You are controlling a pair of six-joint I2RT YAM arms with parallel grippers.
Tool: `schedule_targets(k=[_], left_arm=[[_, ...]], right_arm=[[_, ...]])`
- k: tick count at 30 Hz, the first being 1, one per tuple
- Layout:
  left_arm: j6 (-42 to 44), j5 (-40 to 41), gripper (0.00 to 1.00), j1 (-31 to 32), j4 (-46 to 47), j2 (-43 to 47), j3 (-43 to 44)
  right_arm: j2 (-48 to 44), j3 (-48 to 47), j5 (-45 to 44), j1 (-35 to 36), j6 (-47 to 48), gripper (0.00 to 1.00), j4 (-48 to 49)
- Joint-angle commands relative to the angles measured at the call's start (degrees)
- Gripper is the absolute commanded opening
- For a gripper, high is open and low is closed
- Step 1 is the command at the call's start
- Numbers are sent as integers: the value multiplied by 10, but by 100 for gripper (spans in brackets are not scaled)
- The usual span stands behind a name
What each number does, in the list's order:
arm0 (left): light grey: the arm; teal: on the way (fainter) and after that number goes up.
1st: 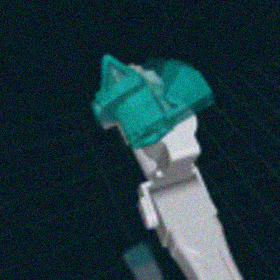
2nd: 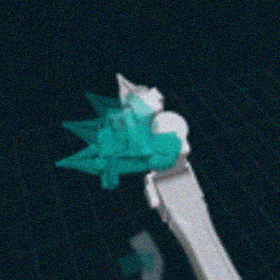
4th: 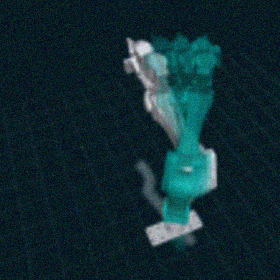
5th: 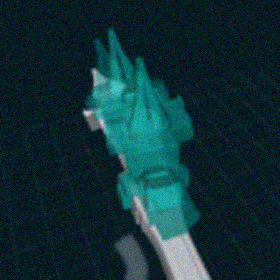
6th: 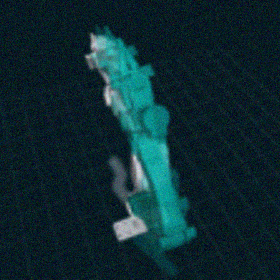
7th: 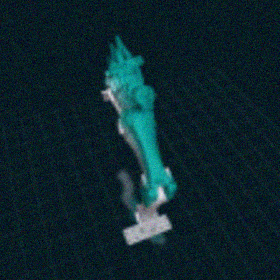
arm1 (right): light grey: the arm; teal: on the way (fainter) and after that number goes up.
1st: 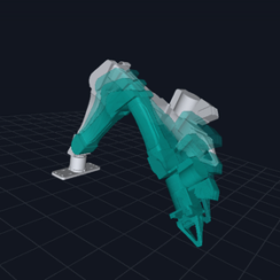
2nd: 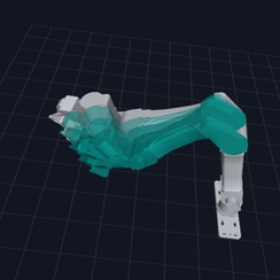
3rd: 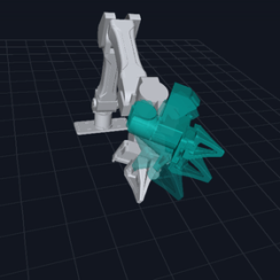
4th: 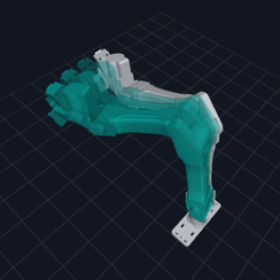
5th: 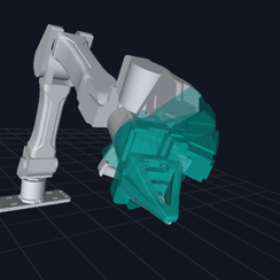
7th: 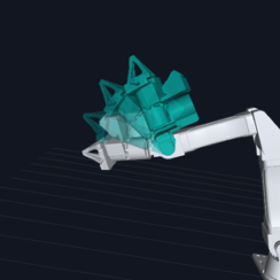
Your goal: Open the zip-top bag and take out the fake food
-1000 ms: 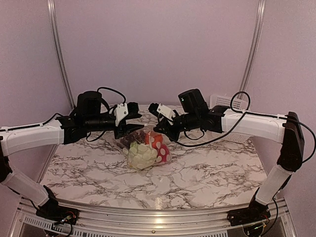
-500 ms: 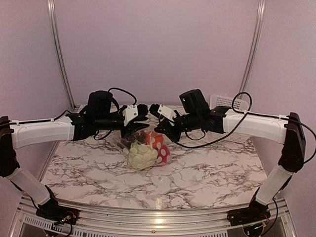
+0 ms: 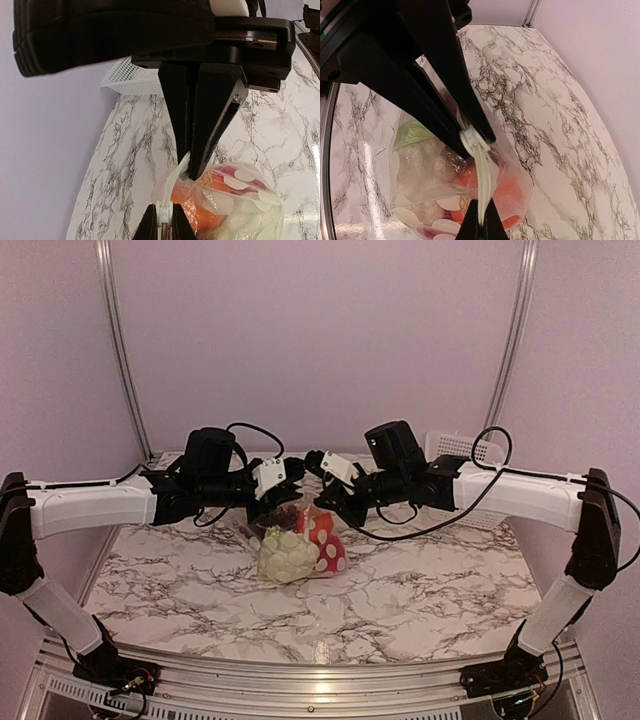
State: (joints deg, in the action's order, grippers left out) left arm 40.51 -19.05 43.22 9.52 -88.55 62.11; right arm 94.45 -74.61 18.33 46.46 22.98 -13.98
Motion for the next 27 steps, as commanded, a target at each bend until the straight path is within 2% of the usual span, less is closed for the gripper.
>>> schedule_targets(k=[1,9,18,27], left_arm=[[4,28,5,1,-19,-2,8],[-7,77,4,-19,-13,22,-26],[-23,107,5,-65,-17,63,-69],[-30,178,4,-115,-11,93,-89]], right_arm=[[-31,6,-8,7,8,0,8],[-49,38,-43,-4,-6,0,33],[-83,88,-30,-59,-22,0,53],[-108,103,-56,-99,-35,0,69]])
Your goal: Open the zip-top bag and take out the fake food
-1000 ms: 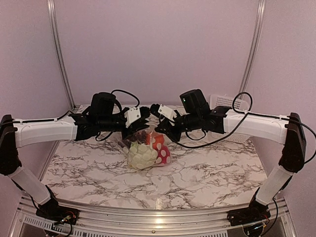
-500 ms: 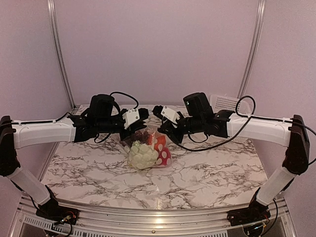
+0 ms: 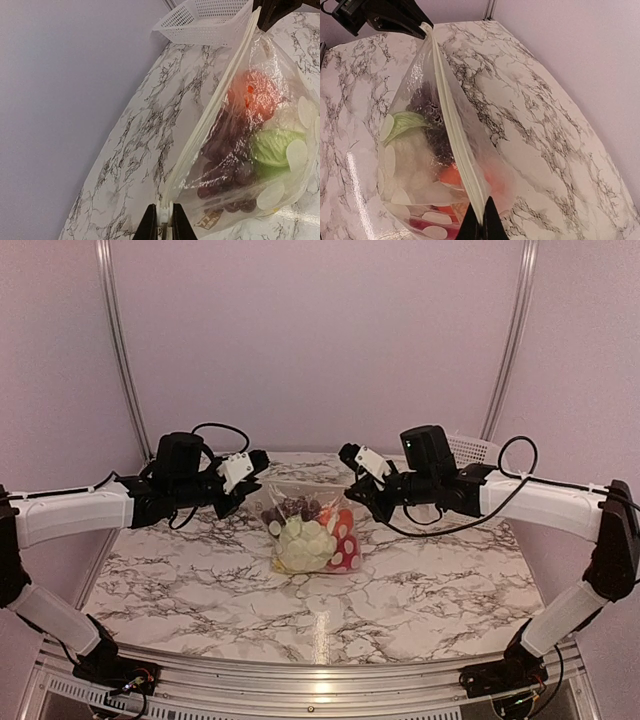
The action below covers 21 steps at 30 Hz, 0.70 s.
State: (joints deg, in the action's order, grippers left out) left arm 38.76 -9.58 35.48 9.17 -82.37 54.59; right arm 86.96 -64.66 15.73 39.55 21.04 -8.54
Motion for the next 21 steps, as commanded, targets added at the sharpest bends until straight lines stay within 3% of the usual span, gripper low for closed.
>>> schedule_targets(k=[1,11,21], left_arm=[[-17,88,4,-44,-3,35,-14],[-36,25,4,-57,30,49,-15],[-31,-70,6,-5,26,73,-63]], right_arm=[[-36,5,-32,-34,-17,0,21],[14,-55,-10,-53,-10,0,69],[60,-61,28,8,64,0,32]])
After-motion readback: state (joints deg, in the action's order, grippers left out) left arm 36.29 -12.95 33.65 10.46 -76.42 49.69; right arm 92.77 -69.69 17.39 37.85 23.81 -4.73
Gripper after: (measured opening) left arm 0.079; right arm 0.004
